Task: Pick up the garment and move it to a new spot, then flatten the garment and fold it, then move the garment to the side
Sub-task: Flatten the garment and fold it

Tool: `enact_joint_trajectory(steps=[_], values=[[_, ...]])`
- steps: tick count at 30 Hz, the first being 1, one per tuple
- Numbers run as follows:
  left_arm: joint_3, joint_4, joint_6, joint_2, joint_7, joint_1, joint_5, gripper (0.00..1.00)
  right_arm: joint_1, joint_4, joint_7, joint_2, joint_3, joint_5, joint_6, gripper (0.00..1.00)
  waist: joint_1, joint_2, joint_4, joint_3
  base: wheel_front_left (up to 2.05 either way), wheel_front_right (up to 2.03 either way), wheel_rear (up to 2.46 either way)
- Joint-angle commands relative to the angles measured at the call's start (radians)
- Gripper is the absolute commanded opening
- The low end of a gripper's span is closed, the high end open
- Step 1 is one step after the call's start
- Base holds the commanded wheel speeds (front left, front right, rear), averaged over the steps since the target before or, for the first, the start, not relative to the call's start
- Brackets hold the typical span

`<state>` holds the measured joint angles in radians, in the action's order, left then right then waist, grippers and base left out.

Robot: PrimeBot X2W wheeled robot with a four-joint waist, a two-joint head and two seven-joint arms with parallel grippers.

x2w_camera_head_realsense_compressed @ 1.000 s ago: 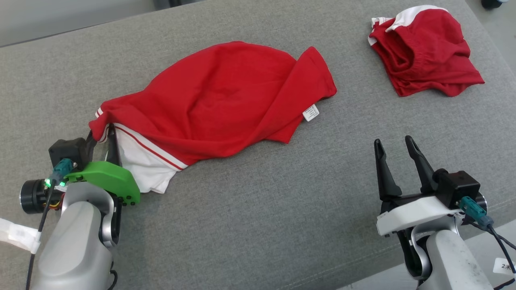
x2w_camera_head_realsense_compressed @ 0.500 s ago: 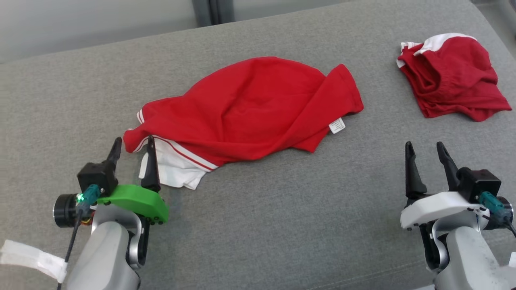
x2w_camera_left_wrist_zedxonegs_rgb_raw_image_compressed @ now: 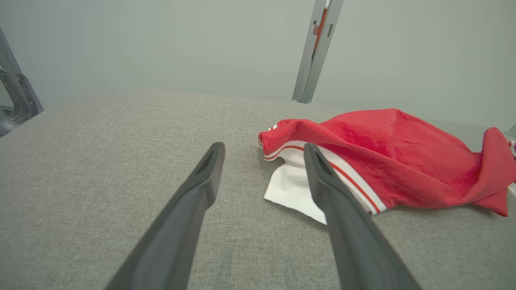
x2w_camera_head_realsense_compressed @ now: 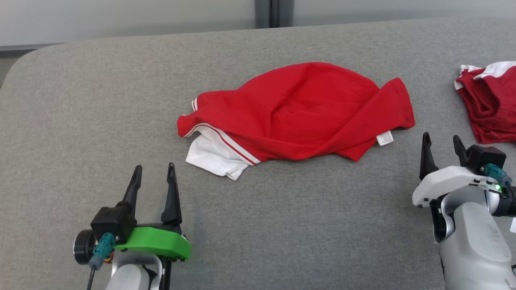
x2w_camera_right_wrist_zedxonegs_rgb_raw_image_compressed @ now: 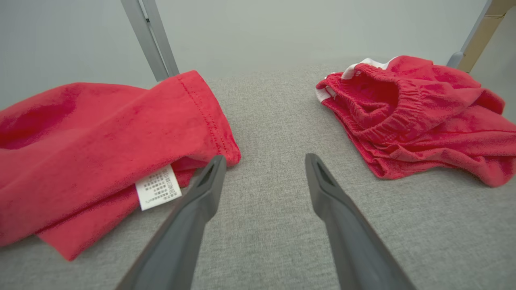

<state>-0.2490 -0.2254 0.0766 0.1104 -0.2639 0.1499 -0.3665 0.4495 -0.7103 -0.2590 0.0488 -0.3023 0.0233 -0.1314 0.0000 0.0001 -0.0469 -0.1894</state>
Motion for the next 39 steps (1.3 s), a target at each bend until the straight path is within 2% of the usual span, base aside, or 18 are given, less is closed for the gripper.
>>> enact_joint_trajectory(steps=[1,10,19,20,21,23,25,26,28,34,39], values=[[0.004,0.013,0.005,-0.001,0.0,-0.019,0.01,1.0,0.028,-0.023,0.007,0.003,-0.022,0.022,0.002,1.0,0.0,-0.0001,-0.039,-0.015,0.0,0.0,0.0],[0.001,0.053,0.005,-0.012,0.0,-0.042,0.029,1.0,0.162,-0.18,0.026,0.006,-0.183,0.138,0.002,1.0,0.0,-0.0001,-0.1,-0.05,0.0,0.0,0.0],[0.01,0.055,0.001,-0.016,0.0,-0.038,0.033,1.0,0.247,-0.295,0.071,0.016,-0.287,0.25,0.002,1.0,0.0,-0.0001,-0.118,-0.074,0.0,0.0,0.0],[0.012,0.055,0.001,-0.017,0.0,-0.037,0.033,1.0,0.252,-0.302,0.071,0.015,-0.293,0.26,0.002,0.9,0.0,-0.0001,-0.118,-0.075,0.0,0.0,0.0],[0.014,0.054,0.002,-0.017,0.0,-0.037,0.034,1.0,0.257,-0.309,0.067,0.015,-0.301,0.27,0.002,0.51,0.0,-0.0001,-0.116,-0.075,0.0,0.0,0.0],[0.019,0.053,0.002,-0.018,0.0,-0.037,0.035,1.0,0.265,-0.325,0.058,0.013,-0.312,0.282,0.002,0.34,0.0,-0.0001,-0.113,-0.074,0.0,0.0,0.0],[0.024,0.052,0.002,-0.019,0.0,-0.037,0.036,1.0,0.275,-0.342,0.053,0.013,-0.316,0.294,0.002,0.23,0.0,-0.0001,-0.109,-0.074,0.0,0.0,0.0],[0.025,0.051,0.001,-0.019,0.0,-0.036,0.037,1.0,0.278,-0.349,0.048,0.012,-0.318,0.299,0.002,0.13,0.0,-0.0001,-0.107,-0.074,0.0,0.0,0.0],[0.028,0.05,0.001,-0.019,0.0,-0.036,0.04,1.0,0.289,-0.358,0.038,0.011,-0.321,0.306,0.002,0.0,0.0,-0.0001,-0.1,-0.073,0.0,0.0,0.0],[0.035,0.045,-0.001,-0.017,0.0,-0.042,0.043,1.0,0.307,-0.359,0.005,0.008,-0.317,0.306,0.002,0.0,0.0,-0.0001,-0.074,-0.061,0.0,0.0,0.0],[0.037,0.039,-0.002,-0.013,0.0,-0.051,0.042,1.0,0.28,-0.31,-0.007,0.006,-0.275,0.263,0.002,0.0,0.0,-0.0001,-0.042,-0.04,0.0,0.0,0.0]])
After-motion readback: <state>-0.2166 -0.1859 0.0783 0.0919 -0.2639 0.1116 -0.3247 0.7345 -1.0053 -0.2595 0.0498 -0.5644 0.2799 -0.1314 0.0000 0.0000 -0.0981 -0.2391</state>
